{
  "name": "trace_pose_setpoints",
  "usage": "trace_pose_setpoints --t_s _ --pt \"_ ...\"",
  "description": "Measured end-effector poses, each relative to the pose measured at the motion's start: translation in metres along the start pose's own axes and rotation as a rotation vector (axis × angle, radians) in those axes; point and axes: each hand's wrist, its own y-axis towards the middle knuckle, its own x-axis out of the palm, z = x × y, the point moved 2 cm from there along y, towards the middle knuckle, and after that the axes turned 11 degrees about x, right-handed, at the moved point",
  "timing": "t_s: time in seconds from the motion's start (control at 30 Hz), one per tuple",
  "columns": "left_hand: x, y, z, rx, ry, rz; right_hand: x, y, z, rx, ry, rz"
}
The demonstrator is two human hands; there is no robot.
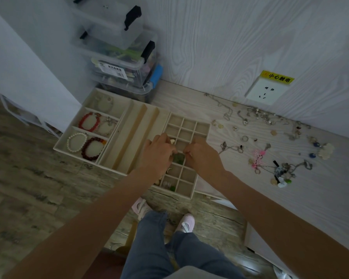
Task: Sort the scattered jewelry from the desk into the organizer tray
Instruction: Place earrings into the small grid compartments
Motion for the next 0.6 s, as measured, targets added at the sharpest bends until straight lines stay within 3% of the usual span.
trace_pose_setpoints --t_s 0.4,0.6 --pt "-0.0043 -0.006 0.0043 0.173 0.155 -0.093 0.0005 -0.0065 0.0028 0.026 0.007 0.028" --pt "-0.0014 -0.0058 0.0052 0.171 0.194 -0.126 0.0007 -0.0057 0.0038 0.009 0.032 0.015"
